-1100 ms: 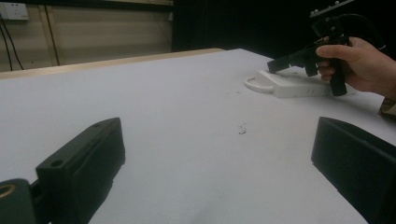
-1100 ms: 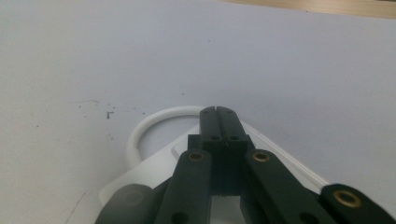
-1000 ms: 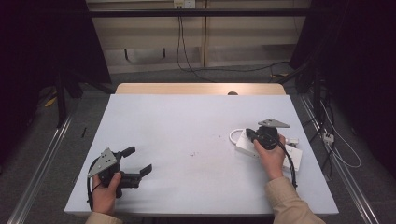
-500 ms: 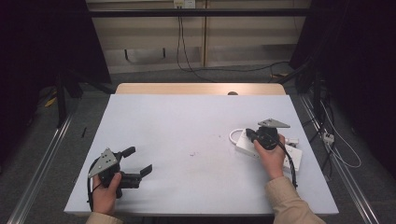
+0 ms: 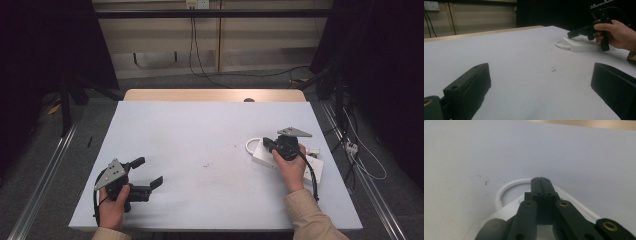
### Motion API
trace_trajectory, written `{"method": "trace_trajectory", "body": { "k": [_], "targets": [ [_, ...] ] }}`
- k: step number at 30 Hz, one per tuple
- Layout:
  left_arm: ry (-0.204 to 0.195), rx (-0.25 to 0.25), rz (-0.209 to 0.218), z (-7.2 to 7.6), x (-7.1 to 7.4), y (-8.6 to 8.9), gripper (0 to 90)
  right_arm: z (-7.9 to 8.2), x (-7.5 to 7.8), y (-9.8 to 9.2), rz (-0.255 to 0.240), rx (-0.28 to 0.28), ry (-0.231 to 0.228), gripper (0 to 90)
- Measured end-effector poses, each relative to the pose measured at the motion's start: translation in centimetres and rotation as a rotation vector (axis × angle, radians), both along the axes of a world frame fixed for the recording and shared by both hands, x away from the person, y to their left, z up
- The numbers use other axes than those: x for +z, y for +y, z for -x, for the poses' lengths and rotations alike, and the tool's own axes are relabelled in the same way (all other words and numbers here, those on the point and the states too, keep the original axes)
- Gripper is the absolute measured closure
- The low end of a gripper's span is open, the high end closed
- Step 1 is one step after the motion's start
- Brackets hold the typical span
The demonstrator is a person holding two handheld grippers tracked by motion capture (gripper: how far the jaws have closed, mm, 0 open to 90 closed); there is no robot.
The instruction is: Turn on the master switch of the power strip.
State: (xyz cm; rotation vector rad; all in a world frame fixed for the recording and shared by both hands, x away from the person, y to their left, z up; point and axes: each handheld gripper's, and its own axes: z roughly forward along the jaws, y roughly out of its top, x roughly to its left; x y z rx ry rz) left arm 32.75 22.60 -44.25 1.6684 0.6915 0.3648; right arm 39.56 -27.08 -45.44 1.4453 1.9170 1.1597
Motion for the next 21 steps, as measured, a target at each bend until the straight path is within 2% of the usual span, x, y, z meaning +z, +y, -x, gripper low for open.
{"method": "trace_trajectory", "body": {
  "k": [6,9,21],
  "targets": [
    [-0.002,0.002,-0.001,-0.01,0.02,0.14,2.4,0.14,0.23,0.37,0.002,0.004,-0.024,90.0],
    [-0.002,0.0,-0.001,-0.01,0.02,0.12,2.4,0.13,0.24,0.33,-0.003,0.003,-0.023,85.1],
    [0.002,-0.003,-0.002,-0.04,-0.06,0.04,2.4,0.34,0.55,0.44,-0.037,0.019,-0.023,75.6]
  ]
}}
